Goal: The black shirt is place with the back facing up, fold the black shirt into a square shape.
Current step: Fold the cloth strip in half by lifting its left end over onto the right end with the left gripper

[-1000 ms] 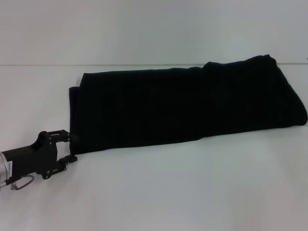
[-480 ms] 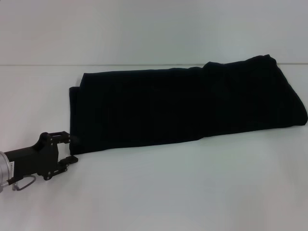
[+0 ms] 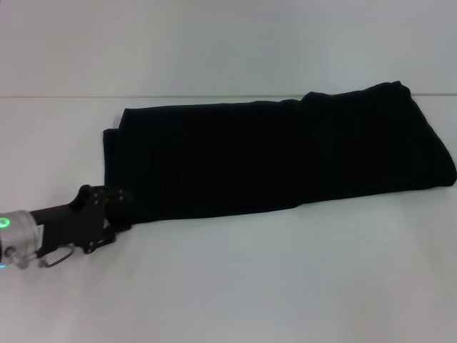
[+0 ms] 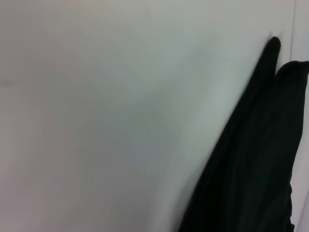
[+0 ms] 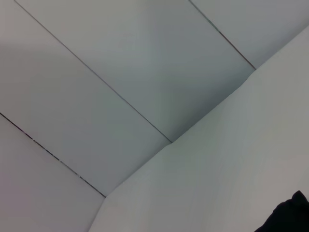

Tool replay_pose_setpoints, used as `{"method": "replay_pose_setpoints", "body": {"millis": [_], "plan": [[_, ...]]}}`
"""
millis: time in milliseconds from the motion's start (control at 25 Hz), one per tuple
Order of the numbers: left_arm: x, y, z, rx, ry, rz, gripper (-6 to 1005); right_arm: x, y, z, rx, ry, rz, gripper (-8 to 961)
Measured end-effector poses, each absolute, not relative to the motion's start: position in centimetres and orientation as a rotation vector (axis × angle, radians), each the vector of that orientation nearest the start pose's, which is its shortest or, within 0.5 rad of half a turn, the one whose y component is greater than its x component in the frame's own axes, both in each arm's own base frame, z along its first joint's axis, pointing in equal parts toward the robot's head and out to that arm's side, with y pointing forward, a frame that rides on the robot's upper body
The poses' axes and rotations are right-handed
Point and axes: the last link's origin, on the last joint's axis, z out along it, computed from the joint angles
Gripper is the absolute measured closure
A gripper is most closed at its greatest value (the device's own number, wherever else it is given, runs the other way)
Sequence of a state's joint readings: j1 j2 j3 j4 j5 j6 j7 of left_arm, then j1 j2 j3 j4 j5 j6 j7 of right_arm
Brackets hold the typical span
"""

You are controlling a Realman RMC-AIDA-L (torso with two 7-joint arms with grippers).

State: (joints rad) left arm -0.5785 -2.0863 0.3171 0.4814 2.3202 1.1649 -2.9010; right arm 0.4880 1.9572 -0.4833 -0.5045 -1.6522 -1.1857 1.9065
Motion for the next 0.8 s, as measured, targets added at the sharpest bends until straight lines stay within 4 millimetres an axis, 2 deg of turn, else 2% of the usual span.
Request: {"method": "replay_pose_setpoints", "body": {"millis": [280, 480, 800], "plan": [[-31.2, 37.0, -1.8, 1.394, 2.863, 1.011, 438, 33.7, 37.4, 9.5, -1.724, 1.419, 1.122, 283], [-30.0, 38.3, -1.2, 1.458, 2.796, 1.120, 439, 33.7, 37.3, 9.6, -1.720, 1.420, 1.124, 284], [-31.7, 36.5, -2.2, 1.398, 2.843, 1.047, 439, 33.9, 37.2, 9.5, -1.704, 1.426, 1.133, 282]]}}
